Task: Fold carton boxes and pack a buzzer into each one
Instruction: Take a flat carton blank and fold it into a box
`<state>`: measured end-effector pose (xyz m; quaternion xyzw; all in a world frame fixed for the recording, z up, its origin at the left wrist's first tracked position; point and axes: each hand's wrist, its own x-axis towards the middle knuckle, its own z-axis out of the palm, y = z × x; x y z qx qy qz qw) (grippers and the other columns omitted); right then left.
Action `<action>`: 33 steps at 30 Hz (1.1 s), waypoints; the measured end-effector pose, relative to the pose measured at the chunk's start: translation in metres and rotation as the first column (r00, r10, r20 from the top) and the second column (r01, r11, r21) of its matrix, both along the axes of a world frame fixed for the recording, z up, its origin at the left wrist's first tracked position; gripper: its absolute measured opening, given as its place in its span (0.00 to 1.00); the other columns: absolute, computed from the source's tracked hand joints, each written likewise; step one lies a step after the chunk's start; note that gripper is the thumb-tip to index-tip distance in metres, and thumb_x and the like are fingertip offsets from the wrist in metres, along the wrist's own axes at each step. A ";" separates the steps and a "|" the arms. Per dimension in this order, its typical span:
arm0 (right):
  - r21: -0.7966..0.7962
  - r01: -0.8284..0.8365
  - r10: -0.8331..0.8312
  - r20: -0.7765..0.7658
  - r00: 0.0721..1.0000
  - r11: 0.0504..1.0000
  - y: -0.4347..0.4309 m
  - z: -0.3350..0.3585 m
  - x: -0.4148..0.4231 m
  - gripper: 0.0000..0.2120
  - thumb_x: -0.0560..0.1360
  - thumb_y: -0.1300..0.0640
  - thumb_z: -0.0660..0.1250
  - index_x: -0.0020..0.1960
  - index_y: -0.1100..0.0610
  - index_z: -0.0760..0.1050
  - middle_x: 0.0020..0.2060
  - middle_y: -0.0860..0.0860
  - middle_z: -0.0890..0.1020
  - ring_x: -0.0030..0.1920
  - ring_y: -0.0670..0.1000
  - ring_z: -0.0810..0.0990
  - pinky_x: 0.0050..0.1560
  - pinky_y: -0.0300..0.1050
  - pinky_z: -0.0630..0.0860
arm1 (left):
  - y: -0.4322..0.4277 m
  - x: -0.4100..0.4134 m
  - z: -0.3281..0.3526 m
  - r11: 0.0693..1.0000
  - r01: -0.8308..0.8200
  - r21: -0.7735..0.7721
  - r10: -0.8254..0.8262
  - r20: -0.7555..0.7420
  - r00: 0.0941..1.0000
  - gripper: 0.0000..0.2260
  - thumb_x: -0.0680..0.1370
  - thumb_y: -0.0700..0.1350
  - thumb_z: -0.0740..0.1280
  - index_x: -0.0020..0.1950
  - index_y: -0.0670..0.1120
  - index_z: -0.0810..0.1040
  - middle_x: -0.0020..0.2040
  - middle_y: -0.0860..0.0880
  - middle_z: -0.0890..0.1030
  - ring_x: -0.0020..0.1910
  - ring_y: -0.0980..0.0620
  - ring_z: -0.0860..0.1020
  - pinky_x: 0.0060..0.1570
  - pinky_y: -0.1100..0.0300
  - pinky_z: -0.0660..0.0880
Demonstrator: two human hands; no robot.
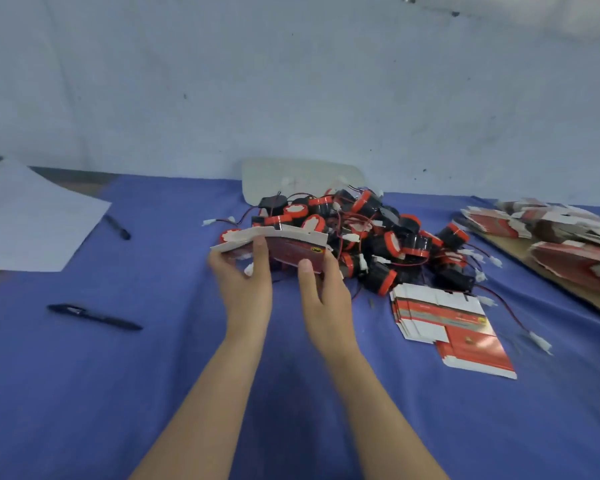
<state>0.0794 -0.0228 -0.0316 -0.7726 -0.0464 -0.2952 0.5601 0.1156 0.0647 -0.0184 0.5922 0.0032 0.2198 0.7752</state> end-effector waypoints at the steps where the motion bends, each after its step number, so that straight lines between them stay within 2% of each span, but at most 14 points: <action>1: 0.034 -0.018 0.018 -0.007 1.000 0.999 0.005 -0.002 0.004 0.08 0.81 0.50 0.57 0.60 0.44 0.70 0.54 0.35 0.78 0.56 0.32 0.73 0.54 0.24 0.66 | 0.008 0.003 -0.003 1.000 -0.020 -0.008 0.020 -0.011 1.000 0.08 0.78 0.48 0.67 0.53 0.52 0.68 0.57 0.51 0.75 0.58 0.53 0.77 0.58 0.45 0.75; 3: 0.132 -0.040 0.044 -0.028 0.999 0.990 0.012 -0.007 0.013 0.07 0.82 0.51 0.55 0.52 0.47 0.72 0.45 0.33 0.79 0.49 0.31 0.75 0.51 0.25 0.67 | 0.019 0.007 -0.013 0.999 -0.051 -0.008 0.050 -0.047 0.998 0.09 0.77 0.49 0.68 0.50 0.56 0.67 0.55 0.52 0.76 0.54 0.56 0.78 0.56 0.52 0.76; 6: 0.214 -0.029 0.049 -0.089 0.995 0.976 0.015 -0.016 0.023 0.10 0.83 0.52 0.53 0.48 0.48 0.72 0.39 0.32 0.79 0.44 0.30 0.75 0.48 0.25 0.68 | 0.024 0.006 -0.025 0.998 -0.057 0.026 0.058 -0.065 0.996 0.10 0.77 0.51 0.67 0.50 0.55 0.66 0.50 0.59 0.74 0.45 0.70 0.75 0.42 0.75 0.71; 8: 0.233 -0.010 0.037 -0.113 0.993 0.972 0.016 -0.021 0.026 0.11 0.83 0.53 0.53 0.45 0.46 0.71 0.38 0.31 0.78 0.43 0.26 0.74 0.45 0.20 0.66 | 0.023 0.006 -0.030 0.999 -0.032 0.038 0.035 -0.068 0.997 0.10 0.77 0.53 0.67 0.51 0.54 0.67 0.51 0.58 0.74 0.45 0.73 0.73 0.39 0.80 0.67; 11: 0.256 0.010 0.024 -0.133 0.991 0.966 0.015 -0.025 0.026 0.12 0.83 0.54 0.53 0.43 0.45 0.68 0.37 0.35 0.75 0.44 0.20 0.69 0.42 0.14 0.61 | 0.020 0.006 -0.033 0.999 -0.008 0.049 0.011 -0.060 0.998 0.13 0.74 0.60 0.66 0.49 0.55 0.66 0.53 0.54 0.75 0.47 0.66 0.75 0.40 0.78 0.68; 13: 0.246 0.000 0.035 -0.136 0.990 0.969 0.015 -0.026 0.025 0.12 0.83 0.54 0.53 0.45 0.42 0.67 0.39 0.31 0.73 0.43 0.17 0.67 0.43 0.14 0.60 | 0.018 0.005 -0.034 0.998 -0.020 0.053 0.024 -0.070 0.997 0.20 0.69 0.65 0.64 0.50 0.52 0.67 0.51 0.54 0.77 0.46 0.65 0.76 0.39 0.77 0.70; 15: 0.250 -0.018 0.052 -0.131 0.990 0.968 0.016 -0.028 0.024 0.10 0.83 0.53 0.53 0.48 0.40 0.68 0.42 0.29 0.76 0.45 0.19 0.69 0.44 0.15 0.62 | 0.019 0.006 -0.036 0.997 -0.045 0.057 0.050 -0.089 0.995 0.23 0.69 0.64 0.65 0.52 0.48 0.68 0.48 0.56 0.77 0.42 0.68 0.76 0.37 0.78 0.70; 19: 0.271 -0.047 0.079 -0.108 0.991 0.961 0.013 -0.030 0.023 0.08 0.82 0.49 0.53 0.51 0.44 0.71 0.43 0.29 0.78 0.47 0.25 0.73 0.46 0.19 0.66 | 0.020 0.009 -0.040 0.995 -0.043 0.086 0.049 -0.072 0.996 0.15 0.76 0.55 0.67 0.54 0.47 0.69 0.47 0.60 0.76 0.40 0.77 0.74 0.37 0.81 0.68; 22: 0.276 -0.033 0.057 -0.080 0.995 0.961 0.011 -0.031 0.022 0.10 0.82 0.49 0.53 0.53 0.49 0.73 0.44 0.33 0.79 0.48 0.29 0.75 0.47 0.22 0.67 | 0.019 0.007 -0.043 0.988 -0.060 0.141 0.068 -0.056 0.996 0.10 0.78 0.51 0.65 0.52 0.47 0.68 0.46 0.59 0.75 0.39 0.75 0.73 0.37 0.80 0.68; 24: 0.284 -0.027 0.054 -0.088 0.995 0.959 0.011 -0.030 0.021 0.10 0.82 0.48 0.54 0.54 0.45 0.73 0.46 0.31 0.79 0.49 0.28 0.74 0.47 0.21 0.67 | 0.019 0.007 -0.043 0.981 -0.049 0.187 0.057 -0.038 0.998 0.05 0.80 0.48 0.63 0.51 0.50 0.67 0.46 0.57 0.74 0.40 0.73 0.73 0.38 0.78 0.68; 26: 0.298 -0.012 0.046 -0.105 0.993 0.954 0.010 -0.030 0.022 0.11 0.81 0.45 0.54 0.54 0.44 0.73 0.48 0.33 0.79 0.51 0.30 0.74 0.48 0.22 0.67 | 0.017 0.006 -0.043 0.978 0.034 0.206 -0.036 0.002 0.999 0.04 0.79 0.47 0.60 0.53 0.54 0.67 0.52 0.56 0.74 0.46 0.72 0.72 0.44 0.77 0.69; 29: 0.309 -0.020 0.058 -0.116 0.992 0.951 0.011 -0.027 0.022 0.17 0.80 0.45 0.55 0.60 0.54 0.74 0.49 0.41 0.79 0.48 0.34 0.76 0.48 0.26 0.70 | 0.010 0.003 -0.044 0.952 0.233 0.198 -0.238 0.004 0.971 0.17 0.81 0.48 0.56 0.69 0.57 0.67 0.66 0.55 0.71 0.58 0.69 0.72 0.63 0.65 0.70; 31: 0.331 -0.035 0.084 -0.135 0.987 0.943 0.012 -0.023 0.019 0.18 0.80 0.46 0.57 0.62 0.56 0.74 0.48 0.44 0.80 0.47 0.37 0.78 0.49 0.31 0.73 | 0.007 0.000 -0.043 0.940 0.304 0.156 -0.305 -0.022 0.952 0.23 0.79 0.55 0.54 0.74 0.56 0.63 0.71 0.53 0.68 0.65 0.62 0.71 0.68 0.54 0.69; 33: 0.371 -0.051 0.117 -0.155 0.981 0.927 0.010 -0.020 0.018 0.20 0.79 0.46 0.60 0.67 0.54 0.71 0.54 0.48 0.81 0.52 0.42 0.79 0.53 0.37 0.76 | 0.008 -0.001 -0.041 0.945 0.291 0.149 -0.293 -0.010 0.956 0.27 0.76 0.59 0.54 0.75 0.55 0.63 0.72 0.53 0.69 0.69 0.55 0.69 0.70 0.48 0.67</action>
